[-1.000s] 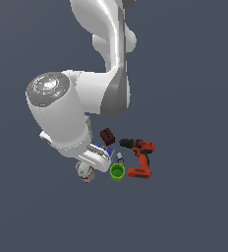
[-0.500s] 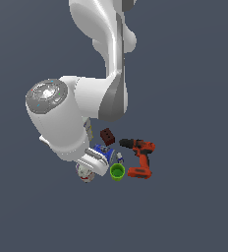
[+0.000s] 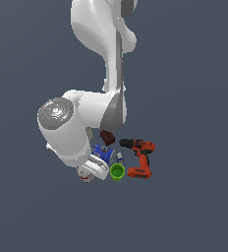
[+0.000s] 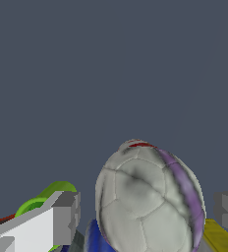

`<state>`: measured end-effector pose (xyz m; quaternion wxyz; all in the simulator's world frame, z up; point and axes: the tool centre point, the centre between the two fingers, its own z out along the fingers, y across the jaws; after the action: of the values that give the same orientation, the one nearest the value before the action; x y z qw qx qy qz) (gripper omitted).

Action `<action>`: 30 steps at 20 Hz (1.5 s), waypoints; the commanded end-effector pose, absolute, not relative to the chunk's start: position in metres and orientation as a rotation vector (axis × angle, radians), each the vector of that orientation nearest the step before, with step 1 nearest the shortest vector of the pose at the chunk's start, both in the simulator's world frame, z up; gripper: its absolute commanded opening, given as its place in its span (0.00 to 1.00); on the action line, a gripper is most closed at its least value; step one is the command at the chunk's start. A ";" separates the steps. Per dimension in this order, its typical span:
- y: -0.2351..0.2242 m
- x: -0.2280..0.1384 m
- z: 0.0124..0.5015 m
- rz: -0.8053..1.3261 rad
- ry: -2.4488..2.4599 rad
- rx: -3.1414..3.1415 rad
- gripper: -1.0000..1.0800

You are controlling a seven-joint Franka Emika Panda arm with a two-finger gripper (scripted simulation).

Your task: Pick up a designated object from a clutter of objects.

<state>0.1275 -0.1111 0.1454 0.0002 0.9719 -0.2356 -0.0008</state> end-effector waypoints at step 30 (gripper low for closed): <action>-0.103 0.104 0.175 -0.001 -0.741 3.053 0.00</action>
<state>0.1086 -0.1044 0.1670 0.0002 0.9718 -0.2359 -0.0015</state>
